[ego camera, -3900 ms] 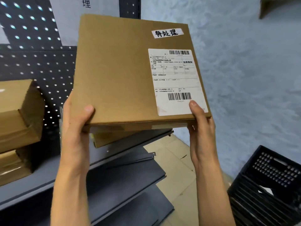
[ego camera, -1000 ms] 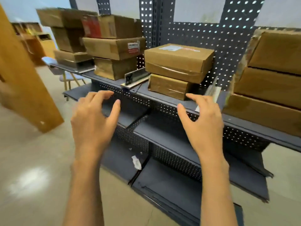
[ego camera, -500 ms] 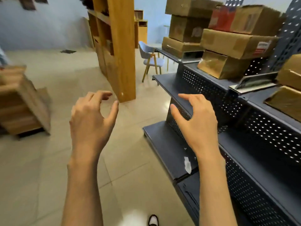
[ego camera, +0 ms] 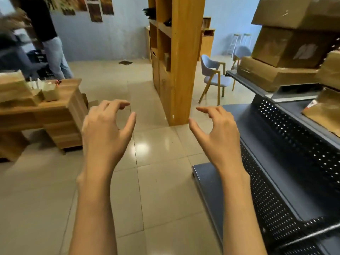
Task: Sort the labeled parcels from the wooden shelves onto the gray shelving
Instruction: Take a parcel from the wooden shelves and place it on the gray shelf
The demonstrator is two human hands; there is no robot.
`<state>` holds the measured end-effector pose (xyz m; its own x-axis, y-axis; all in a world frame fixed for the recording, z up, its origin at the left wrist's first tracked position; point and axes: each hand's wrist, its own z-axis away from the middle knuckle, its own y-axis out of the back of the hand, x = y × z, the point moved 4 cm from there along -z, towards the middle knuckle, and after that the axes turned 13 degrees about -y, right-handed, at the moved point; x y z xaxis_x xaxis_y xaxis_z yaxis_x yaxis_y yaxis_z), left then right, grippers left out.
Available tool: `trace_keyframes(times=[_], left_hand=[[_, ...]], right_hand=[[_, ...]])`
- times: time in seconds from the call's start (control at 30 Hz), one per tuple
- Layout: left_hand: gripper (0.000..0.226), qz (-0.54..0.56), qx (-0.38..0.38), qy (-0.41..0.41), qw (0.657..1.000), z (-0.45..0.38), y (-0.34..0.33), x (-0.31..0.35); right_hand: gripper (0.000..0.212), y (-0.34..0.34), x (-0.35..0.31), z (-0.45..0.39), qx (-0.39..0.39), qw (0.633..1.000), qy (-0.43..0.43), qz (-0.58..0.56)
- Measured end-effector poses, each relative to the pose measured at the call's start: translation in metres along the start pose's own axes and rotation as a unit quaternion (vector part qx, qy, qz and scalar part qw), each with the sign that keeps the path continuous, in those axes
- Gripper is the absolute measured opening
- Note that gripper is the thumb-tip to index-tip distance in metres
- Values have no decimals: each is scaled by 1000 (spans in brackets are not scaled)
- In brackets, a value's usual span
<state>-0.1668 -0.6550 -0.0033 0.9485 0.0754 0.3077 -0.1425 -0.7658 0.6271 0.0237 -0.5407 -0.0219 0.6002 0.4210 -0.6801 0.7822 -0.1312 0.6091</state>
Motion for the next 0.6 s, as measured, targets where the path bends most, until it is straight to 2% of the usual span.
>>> trace_keyframes(times=[0.3, 0.43, 0.6], left_hand=[[28, -48, 4, 44, 998, -76, -48, -75], [35, -55, 6, 55, 997, -112, -81, -122], [27, -45, 2, 57, 997, -177, -140, -196]], right_hand=[[34, -113, -11, -119, -75, 993, 35, -88], [33, -173, -17, -166, -87, 991, 41, -91], [33, -250, -26, -245, -94, 992, 44, -73]])
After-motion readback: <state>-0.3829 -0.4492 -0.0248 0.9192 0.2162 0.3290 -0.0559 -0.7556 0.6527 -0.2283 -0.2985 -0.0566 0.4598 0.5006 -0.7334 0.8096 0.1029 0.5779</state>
